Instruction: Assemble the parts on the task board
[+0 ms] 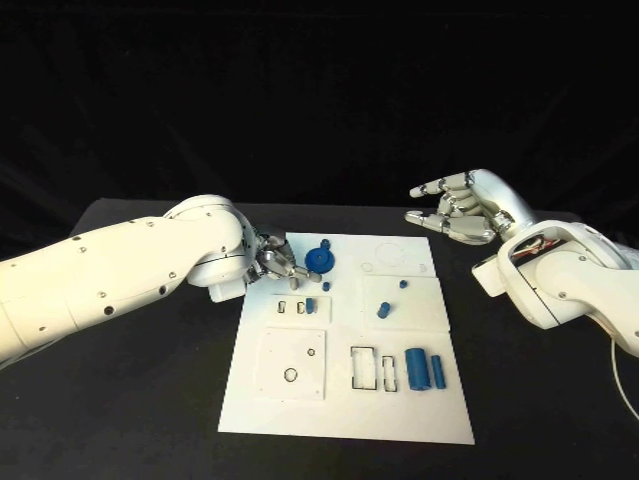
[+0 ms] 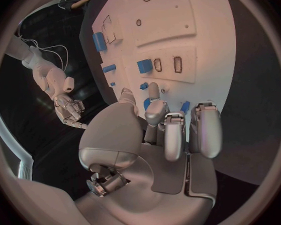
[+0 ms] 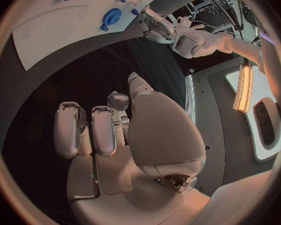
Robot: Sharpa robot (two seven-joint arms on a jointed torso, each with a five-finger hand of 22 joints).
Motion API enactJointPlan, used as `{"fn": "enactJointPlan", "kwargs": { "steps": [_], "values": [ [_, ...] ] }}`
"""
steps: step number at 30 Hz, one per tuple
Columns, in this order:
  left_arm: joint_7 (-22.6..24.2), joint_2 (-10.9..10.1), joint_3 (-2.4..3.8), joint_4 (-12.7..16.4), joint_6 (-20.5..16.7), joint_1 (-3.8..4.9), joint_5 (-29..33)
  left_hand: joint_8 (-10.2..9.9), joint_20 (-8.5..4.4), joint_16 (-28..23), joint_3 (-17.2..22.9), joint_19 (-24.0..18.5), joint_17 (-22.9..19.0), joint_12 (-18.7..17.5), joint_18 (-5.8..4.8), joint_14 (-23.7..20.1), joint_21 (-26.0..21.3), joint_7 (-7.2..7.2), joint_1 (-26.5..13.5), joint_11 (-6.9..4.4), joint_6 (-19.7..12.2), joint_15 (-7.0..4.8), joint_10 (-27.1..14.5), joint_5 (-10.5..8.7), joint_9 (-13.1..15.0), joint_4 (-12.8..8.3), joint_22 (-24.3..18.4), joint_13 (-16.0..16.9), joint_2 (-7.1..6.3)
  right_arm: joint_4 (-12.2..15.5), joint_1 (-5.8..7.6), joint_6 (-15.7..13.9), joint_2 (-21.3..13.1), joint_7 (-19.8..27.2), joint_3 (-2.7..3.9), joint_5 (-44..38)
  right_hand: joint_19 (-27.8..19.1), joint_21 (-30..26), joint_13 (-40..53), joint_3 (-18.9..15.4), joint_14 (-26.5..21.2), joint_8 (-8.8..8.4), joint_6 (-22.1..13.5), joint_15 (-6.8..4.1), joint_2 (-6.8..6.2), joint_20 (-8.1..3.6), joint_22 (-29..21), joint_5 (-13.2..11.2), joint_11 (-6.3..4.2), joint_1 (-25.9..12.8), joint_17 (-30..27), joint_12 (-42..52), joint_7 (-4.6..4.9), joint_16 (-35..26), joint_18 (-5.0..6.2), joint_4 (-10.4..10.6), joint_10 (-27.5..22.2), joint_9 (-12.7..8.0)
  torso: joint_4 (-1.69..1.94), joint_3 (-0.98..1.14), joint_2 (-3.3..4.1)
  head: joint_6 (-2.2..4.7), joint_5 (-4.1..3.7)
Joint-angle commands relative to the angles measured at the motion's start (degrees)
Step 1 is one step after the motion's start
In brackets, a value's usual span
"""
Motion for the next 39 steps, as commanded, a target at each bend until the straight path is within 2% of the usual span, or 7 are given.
{"fn": "enactJointPlan", "kwargs": {
  "steps": [1, 5, 9, 20, 24, 31, 39],
  "values": [
    [-2.02, 1.17, -0.15, -0.68, 6.26, 0.2, -1.88, 0.49, -0.04, 0.17, -0.92, 0.49, 15.06, 0.29, -1.22, 6.02, 0.46, -0.06, -1.0, 0.03, -0.75, -0.54, 0.33, -0.28, 0.6, 0.07, 1.93, 0.13, 0.11, -0.28, -0.01, 0.18, 0.2, -1.06, 0.02, -0.4, 0.03, 0.05, 0.47, -0.53, 2.53, 0.25, 0.36, 0.07, -0.04, 0.05, 0.34, 0.44, -0.03, -0.81, 0.83, 0.87, 0.02, 0.47, 0.75, 0.03, 0.48, 0.09, -0.09, -0.13, 0.13, -0.11, 0.06],
    [-2.42, 2.05, -0.3, -1.18, 8.42, 0.21, -2.22, 0.76, -0.07, 0.17, -1.57, 0.5, 15.06, 0.23, -1.24, 6.02, 0.52, -0.05, -1.5, 0.03, -1.11, -0.55, 0.2, -0.28, 1.06, 0.05, 2.05, 0.1, 0.35, -0.56, -0.01, 0.18, 0.28, -1.36, 0.02, -0.54, 0.04, 0.05, 0.48, -0.54, 2.53, 0.25, 0.36, 0.07, -0.04, 0.05, 0.35, 0.45, -0.03, -0.82, 0.85, 0.89, 0.02, 0.48, 0.74, 0.03, 0.49, 0.09, -0.21, -0.13, 0.21, -0.35, 0.45],
    [-2.61, 2.87, -0.41, -1.84, 9.52, 0.21, -2.38, 0.88, -0.08, 0.17, -1.77, 0.42, 15.06, 0.16, -1.21, 6.02, 0.46, -0.04, -1.42, 0.04, -1.32, -0.55, 0.1, -0.28, 1.29, -0.01, 1.93, 0.05, 0.52, -0.82, -0.01, 0.24, 0.41, -1.52, 0.02, -0.6, 0.01, 0.01, 0.39, -0.65, 2.55, 0.24, 0.37, 0.07, -0.07, 0.04, 0.3, 0.5, -0.03, -0.92, 0.82, 0.8, 0.01, 0.46, 0.76, 0.05, 0.49, 0.09, -0.15, -0.12, 0.22, -0.1, 0.2],
    [-2.75, 4.15, -0.46, -2.52, 10.58, 0.21, -2.83, 1.43, -0.06, 0.17, -2.09, 0.43, 15.06, 0.28, -1.24, 6.02, 0.55, -0.03, -0.05, 0.06, -1.9, -0.51, 0.05, -0.25, 2.26, -0.21, 2.14, 0.29, 1.47, -1.45, -0.02, 0.67, 0.76, -1.86, 0.02, -0.63, -0.15, -0.12, 0.27, -0.68, 2.51, 0.24, 0.37, 0.06, -0.07, 0.04, 0.09, 0.53, -0.04, -0.92, 0.64, 0.64, 0.01, 0.34, 0.81, 0.05, 0.43, 0.09, -0.07, -0.18, 0.22, -0.58, 0.52],
    [-2.77, 4.4, -0.46, -2.8, 10.74, 0.21, -2.96, 1.61, -0.04, 0.17, -2.08, 0.45, 15.06, 0.3, -1.25, 6.02, 0.59, -0.02, 0.59, 0.07, -2.07, -0.5, 0.03, -0.24, 2.6, -0.26, 2.22, 0.35, 1.82, -1.58, -0.02, 0.77, 0.87, -1.87, 0.01, -0.63, -0.27, -0.22, 0.11, -0.7, 2.5, 0.24, 0.37, 0.06, -0.07, 0.04, -0.07, 0.56, -0.04, -0.93, 0.55, 0.42, 0.0, 0.27, 0.85, 0.04, 0.34, 0.09, -0.04, -0.16, 0.2, -0.5, 0.58],
    [-2.83, 5.23, -0.46, -4.17, 11.26, 0.19, -2.22, 2.11, 0.05, 0.17, -1.3, 0.45, 15.06, 0.43, -1.25, 6.02, 0.64, -0.01, 3.17, 0.12, -2.58, -0.43, 0.09, -0.17, 3.71, -0.49, 2.39, 0.64, 3.11, -1.89, -0.03, 1.0, 1.07, -1.9, 0.01, -0.63, -0.31, -0.25, -0.05, -0.7, 2.49, 0.24, 0.37, 0.06, -0.07, 0.04, -0.13, 0.57, -0.04, -0.93, 0.5, 0.22, 0.0, 0.24, 0.86, 0.04, 0.25, 0.09, -0.12, -0.21, 0.21, -0.63, 0.71],
    [-2.9, 6.09, -0.47, -4.88, 12.06, 0.17, -1.85, 2.33, 0.11, 0.17, -1.0, 0.52, 15.06, 0.52, -1.28, 6.02, 0.73, 0.01, 4.05, 0.13, -2.69, -0.4, 0.15, -0.14, 4.2, -0.57, 2.59, 0.82, 3.32, -2.29, -0.05, 1.18, 1.36, -1.89, 0.01, -0.59, -0.36, -0.31, -0.14, -0.74, 2.49, 0.23, 0.38, 0.05, 0.02, 0.03, -0.2, 0.72, -0.05, -0.96, 0.47, 0.11, -0.01, 0.21, 0.88, 0.06, 0.21, 0.09, -0.15, -0.16, 0.18, -0.78, 0.7]
  ]
}}
